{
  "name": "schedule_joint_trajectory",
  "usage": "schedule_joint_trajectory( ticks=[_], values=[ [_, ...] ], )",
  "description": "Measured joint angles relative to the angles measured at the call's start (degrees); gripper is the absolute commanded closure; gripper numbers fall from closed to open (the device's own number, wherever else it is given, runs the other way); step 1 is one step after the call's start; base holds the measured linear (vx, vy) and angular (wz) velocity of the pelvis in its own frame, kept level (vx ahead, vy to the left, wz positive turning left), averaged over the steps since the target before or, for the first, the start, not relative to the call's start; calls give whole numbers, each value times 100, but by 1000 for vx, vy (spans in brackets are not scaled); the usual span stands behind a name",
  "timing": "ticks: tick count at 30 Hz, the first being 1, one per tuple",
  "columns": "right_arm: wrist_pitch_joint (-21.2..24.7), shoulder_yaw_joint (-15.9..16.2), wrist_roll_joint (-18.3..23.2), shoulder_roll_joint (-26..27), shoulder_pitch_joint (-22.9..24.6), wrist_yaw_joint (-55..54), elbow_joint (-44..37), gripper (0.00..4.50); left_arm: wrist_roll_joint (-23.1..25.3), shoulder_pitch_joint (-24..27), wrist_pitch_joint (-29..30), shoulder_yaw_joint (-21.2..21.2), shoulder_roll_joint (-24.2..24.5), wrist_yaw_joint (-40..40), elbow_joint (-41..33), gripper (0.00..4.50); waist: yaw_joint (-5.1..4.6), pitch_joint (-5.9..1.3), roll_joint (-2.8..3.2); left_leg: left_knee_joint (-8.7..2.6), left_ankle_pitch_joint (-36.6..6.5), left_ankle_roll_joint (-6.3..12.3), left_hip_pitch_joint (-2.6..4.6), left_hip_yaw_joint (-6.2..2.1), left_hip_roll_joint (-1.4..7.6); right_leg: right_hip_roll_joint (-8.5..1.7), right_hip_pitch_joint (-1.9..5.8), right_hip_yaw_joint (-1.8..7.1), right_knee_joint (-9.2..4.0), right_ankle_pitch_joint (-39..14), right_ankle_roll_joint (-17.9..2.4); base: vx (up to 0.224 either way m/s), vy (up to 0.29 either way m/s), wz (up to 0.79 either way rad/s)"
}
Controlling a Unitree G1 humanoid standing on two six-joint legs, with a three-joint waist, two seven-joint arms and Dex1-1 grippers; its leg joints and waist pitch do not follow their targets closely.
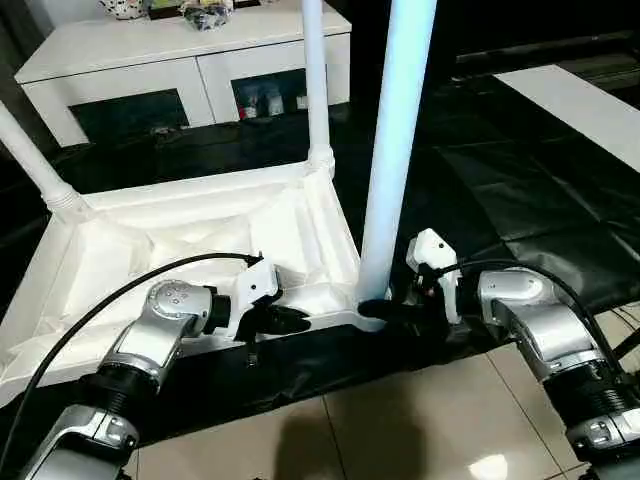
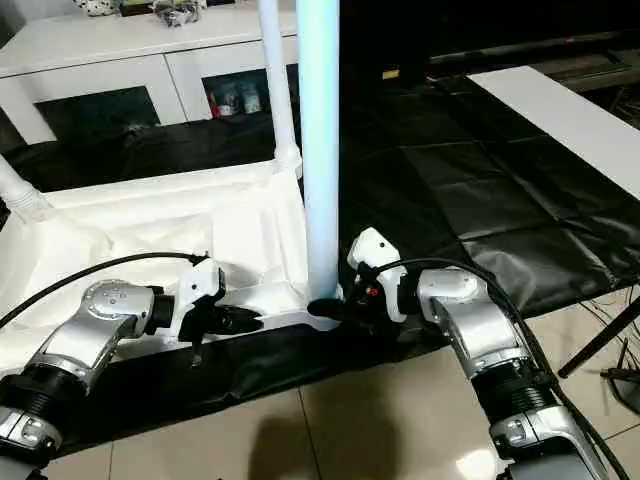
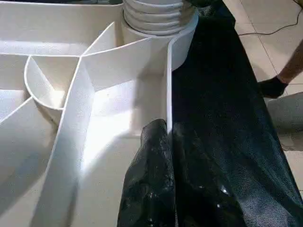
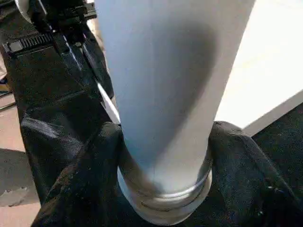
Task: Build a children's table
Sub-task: Rotate leg to tighten
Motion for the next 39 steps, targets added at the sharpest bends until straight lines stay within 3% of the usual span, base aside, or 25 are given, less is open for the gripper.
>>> schedule_joint_trajectory(
  ticks=[6,13,20,23,25,30,33,35,39],
  values=[
    [-124,-29,-39,163,25,-244,118,198,45,14,12,7,-17,163,-15,450,-10,-5,-8,2,0,0,5,0,1,0,3,0,3,0,0,0,0,0],
    [165,-873,-51,1419,-192,-2700,919,199,395,-288,415,117,-657,1654,268,450,-228,-9,-32,33,1,-2,25,0,-19,-2,14,42,12,-12,20,0,0,0],
    [216,-1382,29,2147,-633,-4520,1560,208,622,-621,869,142,-1306,2770,563,450,-312,-21,-14,32,1,0,31,-3,-56,-20,30,60,-18,-20,33,0,0,0],
    [-45,-1724,-54,2575,-1092,-5685,2201,210,732,-891,1194,208,-1802,3527,821,450,-343,-23,-11,33,1,1,24,-6,-72,-31,30,62,-22,-21,34,0,0,0],
    [-187,-1764,-84,2626,-1170,-6037,2385,210,748,-927,1292,208,-1953,3753,834,450,-346,-25,-8,33,0,3,21,-7,-80,-42,33,58,-25,-21,34,0,0,0],
    [-519,-1765,-93,2615,-1262,-5800,2644,210,761,-899,1199,199,-1848,3654,783,450,-368,-27,-11,29,-1,6,4,-20,-83,-46,24,42,-23,-21,34,0,0,0],
    [-602,-1759,-75,2556,-1249,-5520,2673,141,738,-847,1159,197,-1761,3497,711,450,-382,-25,-13,25,-1,7,4,-20,-79,-45,22,36,-21,-16,28,0,0,0],
    [-621,-1707,-81,2447,-1237,-5166,2674,138,699,-742,1019,193,-1626,3304,607,450,-393,-24,-14,17,-1,7,5,-21,-72,-41,15,30,-18,-4,9,0,0,0],
    [-463,-1232,-129,2045,-938,-4040,2397,101,556,-412,619,96,-1066,2443,278,450,-335,-23,-7,-4,-1,6,3,-36,-45,-13,13,20,-10,1,1,0,0,0]
  ],
)
